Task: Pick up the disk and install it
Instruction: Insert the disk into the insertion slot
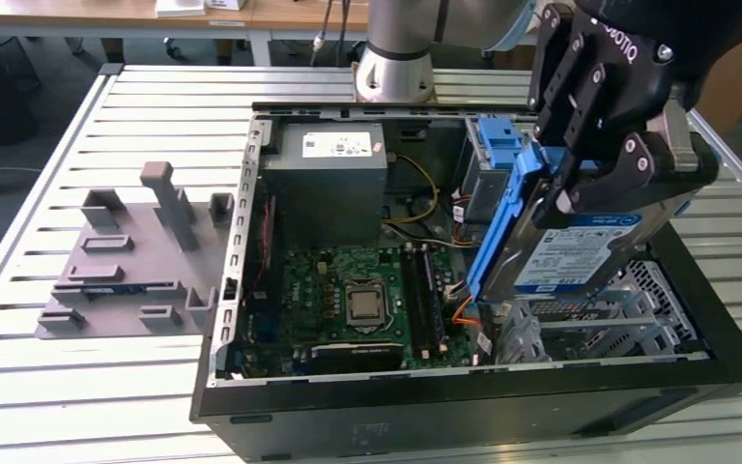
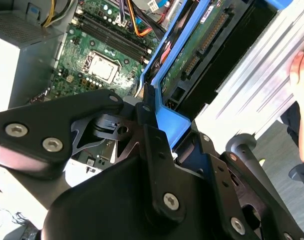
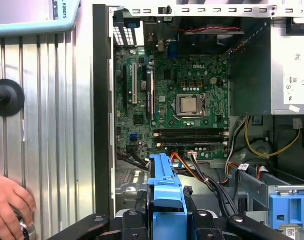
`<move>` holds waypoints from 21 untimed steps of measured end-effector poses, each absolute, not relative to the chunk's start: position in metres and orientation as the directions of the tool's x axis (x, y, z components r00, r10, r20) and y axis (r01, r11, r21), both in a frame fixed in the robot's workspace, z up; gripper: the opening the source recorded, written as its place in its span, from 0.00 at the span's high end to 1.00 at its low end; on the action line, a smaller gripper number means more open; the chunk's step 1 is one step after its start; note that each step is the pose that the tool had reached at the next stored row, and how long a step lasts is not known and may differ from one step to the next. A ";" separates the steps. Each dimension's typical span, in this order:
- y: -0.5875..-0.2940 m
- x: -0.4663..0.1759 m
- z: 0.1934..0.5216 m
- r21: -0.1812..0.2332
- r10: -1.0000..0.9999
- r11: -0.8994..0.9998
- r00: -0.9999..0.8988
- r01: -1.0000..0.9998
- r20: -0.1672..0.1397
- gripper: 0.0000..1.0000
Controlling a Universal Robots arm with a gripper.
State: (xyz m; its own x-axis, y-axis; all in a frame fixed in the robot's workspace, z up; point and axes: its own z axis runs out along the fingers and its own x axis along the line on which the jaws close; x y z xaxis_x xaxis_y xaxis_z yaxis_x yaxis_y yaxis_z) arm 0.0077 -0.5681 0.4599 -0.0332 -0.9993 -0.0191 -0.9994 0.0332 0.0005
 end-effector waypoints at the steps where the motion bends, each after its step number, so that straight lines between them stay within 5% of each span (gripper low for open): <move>1: -0.570 0.008 0.460 0.001 -0.999 0.033 -0.033 -0.999 -0.019 0.64; 21: -0.573 0.037 0.456 0.001 -0.999 0.033 -0.033 -0.999 -0.019 0.64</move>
State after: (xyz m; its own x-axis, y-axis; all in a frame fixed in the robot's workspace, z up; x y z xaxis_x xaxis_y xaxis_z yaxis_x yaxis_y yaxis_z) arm 0.0373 -0.5732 0.4555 -0.0333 -0.9993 -0.0191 -0.9994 0.0333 0.0009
